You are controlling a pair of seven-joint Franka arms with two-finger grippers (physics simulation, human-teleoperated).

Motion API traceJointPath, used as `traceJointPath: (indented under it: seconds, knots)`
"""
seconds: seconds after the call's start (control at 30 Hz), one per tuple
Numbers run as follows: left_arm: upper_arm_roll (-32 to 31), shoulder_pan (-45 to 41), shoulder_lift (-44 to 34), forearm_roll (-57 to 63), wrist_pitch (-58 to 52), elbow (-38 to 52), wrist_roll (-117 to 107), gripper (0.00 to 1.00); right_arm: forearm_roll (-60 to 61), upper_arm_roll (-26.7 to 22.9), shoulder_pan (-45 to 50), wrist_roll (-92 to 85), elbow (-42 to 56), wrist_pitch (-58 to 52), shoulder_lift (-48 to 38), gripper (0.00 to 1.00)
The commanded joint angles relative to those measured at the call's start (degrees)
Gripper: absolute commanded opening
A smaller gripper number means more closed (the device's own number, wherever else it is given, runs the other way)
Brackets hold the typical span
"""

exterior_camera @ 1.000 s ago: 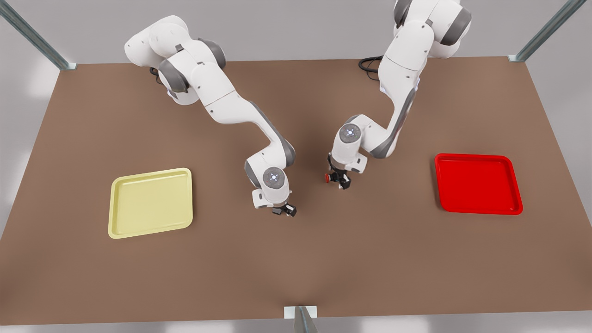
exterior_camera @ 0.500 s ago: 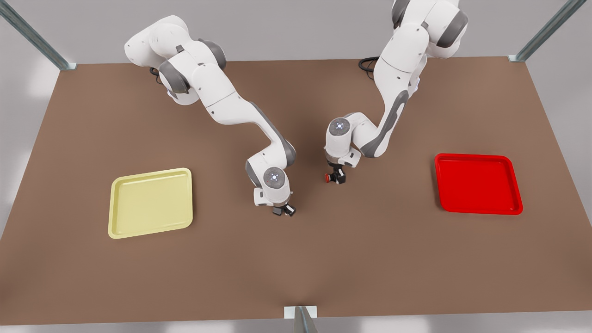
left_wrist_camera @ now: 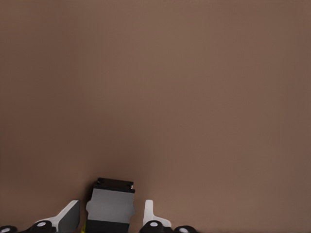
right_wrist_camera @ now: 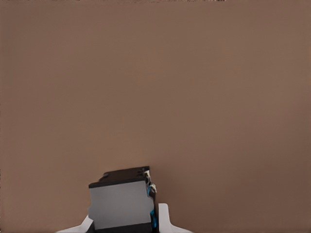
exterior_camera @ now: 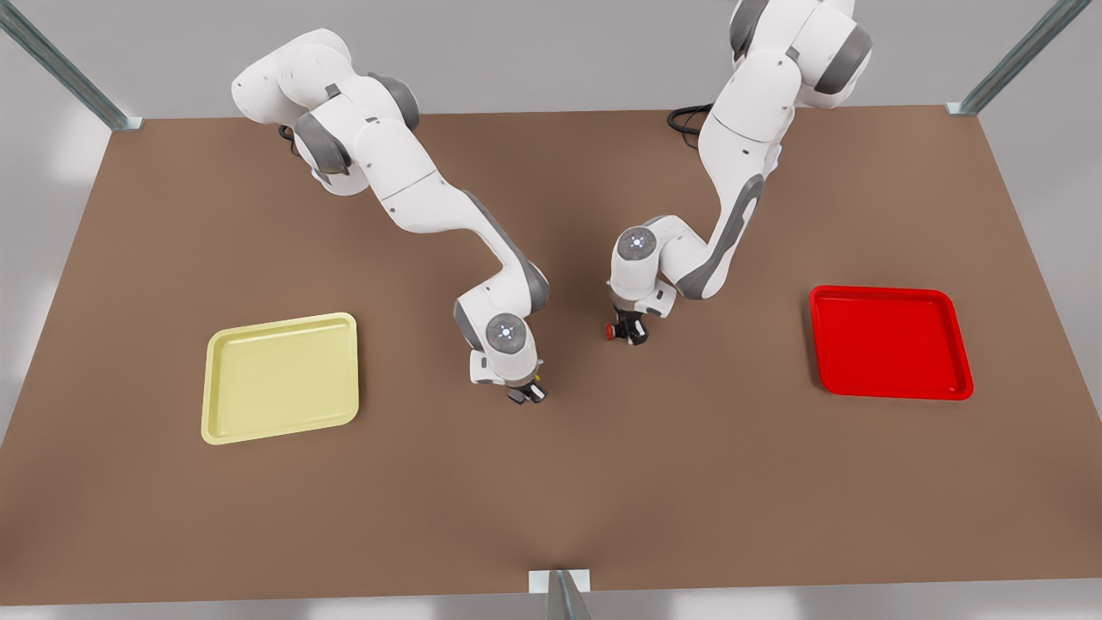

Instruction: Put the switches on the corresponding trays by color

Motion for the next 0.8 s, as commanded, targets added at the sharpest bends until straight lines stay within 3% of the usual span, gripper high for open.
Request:
traceJointPath:
  seconds: [0.0, 0.07, 0.17, 0.27, 0.47, 0.53, 0.67, 0.73, 0.77]
  knots:
    - [0.0, 0.1, 0.1, -0.1, 0.0, 0.0, -4.6, 0.7, 0.2, 0.0, 0.0, 1.5, 0.1, -0.2, -0.2, 0.48]
    - [0.0, 0.1, 0.1, -0.1, 0.1, 0.0, -4.7, 0.7, 0.4, 0.0, 0.0, 1.5, 0.1, -0.2, -0.4, 0.48]
    - [0.0, 0.1, 0.2, -0.2, 0.1, 0.0, -4.7, 0.5, 0.4, -0.1, -0.6, 1.5, 0.1, -0.6, -0.6, 0.48]
    - [0.0, 0.1, 0.1, -0.2, 0.0, 0.0, -4.7, 0.42, 0.3, -0.1, -2.0, 1.4, 0.1, -0.7, -1.1, 0.48]
    - [0.0, 3.2, -1.9, -0.2, -0.5, -0.1, -3.6, 0.39, 0.0, -0.2, -10.3, -2.3, 0.1, -0.7, -3.5, 0.48]
    - [0.0, 8.6, -9.0, -0.5, -4.5, -2.8, 2.2, 0.39, 0.2, -0.2, -16.0, -11.6, -1.0, -1.6, -4.8, 0.48]
    - [0.2, 25.0, -13.0, -5.1, -12.3, -3.2, 30.1, 0.39, 0.5, -0.2, -24.5, -39.4, -17.4, -4.5, -16.5, 0.48]
    - [0.4, 34.8, -13.0, -5.2, -13.0, -3.2, 43.3, 0.39, 0.4, -0.4, -32.5, -59.2, -22.2, -18.3, -22.4, 0.48]
    - [3.6, 35.4, -13.0, -5.4, -13.7, -3.2, 49.0, 0.39, 0.3, -3.0, -33.8, -67.6, -22.4, -22.0, -22.6, 0.48]
